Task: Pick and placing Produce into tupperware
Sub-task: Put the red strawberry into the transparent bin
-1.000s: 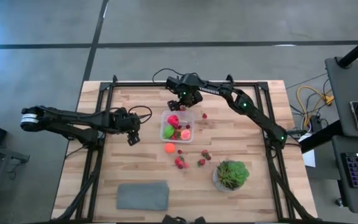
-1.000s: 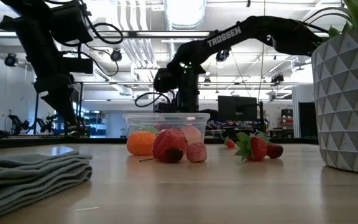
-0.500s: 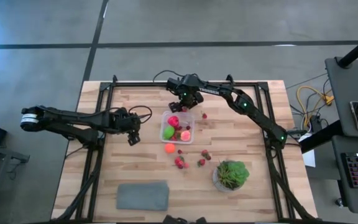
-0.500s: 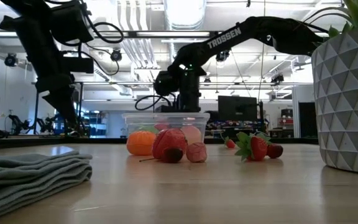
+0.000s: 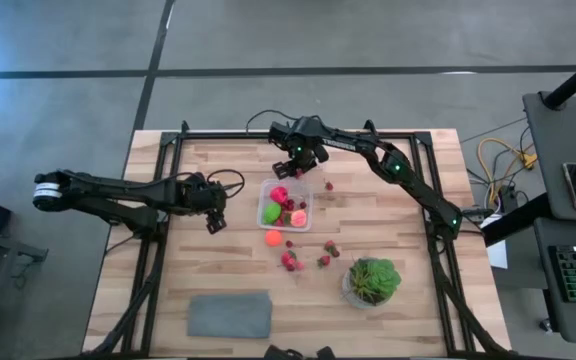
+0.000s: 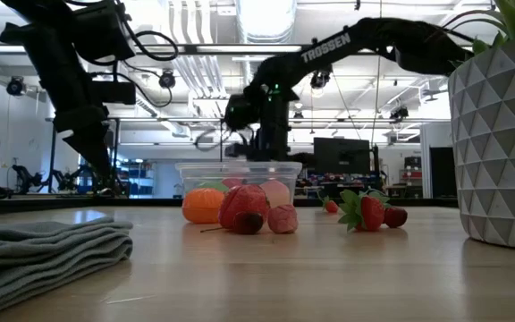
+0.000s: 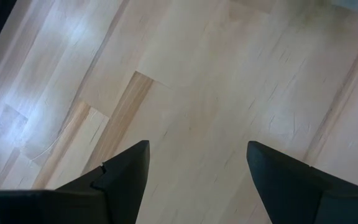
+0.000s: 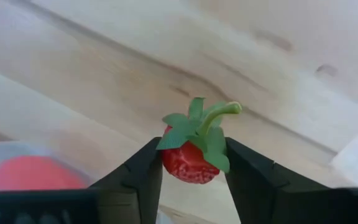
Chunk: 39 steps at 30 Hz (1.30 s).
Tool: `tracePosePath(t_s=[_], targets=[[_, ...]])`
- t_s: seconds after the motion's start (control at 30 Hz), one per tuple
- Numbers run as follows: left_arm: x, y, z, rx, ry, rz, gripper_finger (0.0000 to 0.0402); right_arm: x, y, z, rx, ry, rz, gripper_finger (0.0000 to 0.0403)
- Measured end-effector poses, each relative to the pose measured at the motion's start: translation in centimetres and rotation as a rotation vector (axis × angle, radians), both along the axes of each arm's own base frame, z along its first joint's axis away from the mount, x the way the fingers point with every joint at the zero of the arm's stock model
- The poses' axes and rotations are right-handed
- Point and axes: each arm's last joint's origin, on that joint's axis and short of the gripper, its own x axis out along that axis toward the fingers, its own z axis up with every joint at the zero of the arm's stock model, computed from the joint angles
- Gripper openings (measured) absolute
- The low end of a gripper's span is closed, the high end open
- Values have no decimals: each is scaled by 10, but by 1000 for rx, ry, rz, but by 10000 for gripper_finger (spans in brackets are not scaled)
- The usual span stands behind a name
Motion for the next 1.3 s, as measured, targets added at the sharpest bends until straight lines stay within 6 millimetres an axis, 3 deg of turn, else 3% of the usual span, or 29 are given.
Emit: tracePosePath(t_s=[0.23, 0.4, 0.5, 0.63, 0.83, 1.17, 1.3], targets=[[6, 0, 3, 5, -67, 0, 254, -4, 2, 38, -35, -89, 54, 144], [10, 1, 5, 6, -119, -1, 254, -8, 34, 80, 66, -196, 229, 156], [13, 1, 8, -1, -154, 18, 254, -6, 61, 93, 145, -251, 365, 157], [16, 1, 11, -2, -191, 17, 254, 0, 94, 87, 133, -209, 554, 155], [17, 1, 14, -16, -219, 42, 254, 7, 120, 71, -200, 24, 729, 187], [20, 1, 20, -88, -288, 134, 254, 2, 115, 74, -301, 106, 673, 279], [20, 1, 21, -90, -293, 135, 254, -15, 94, 81, -131, 98, 594, 292]])
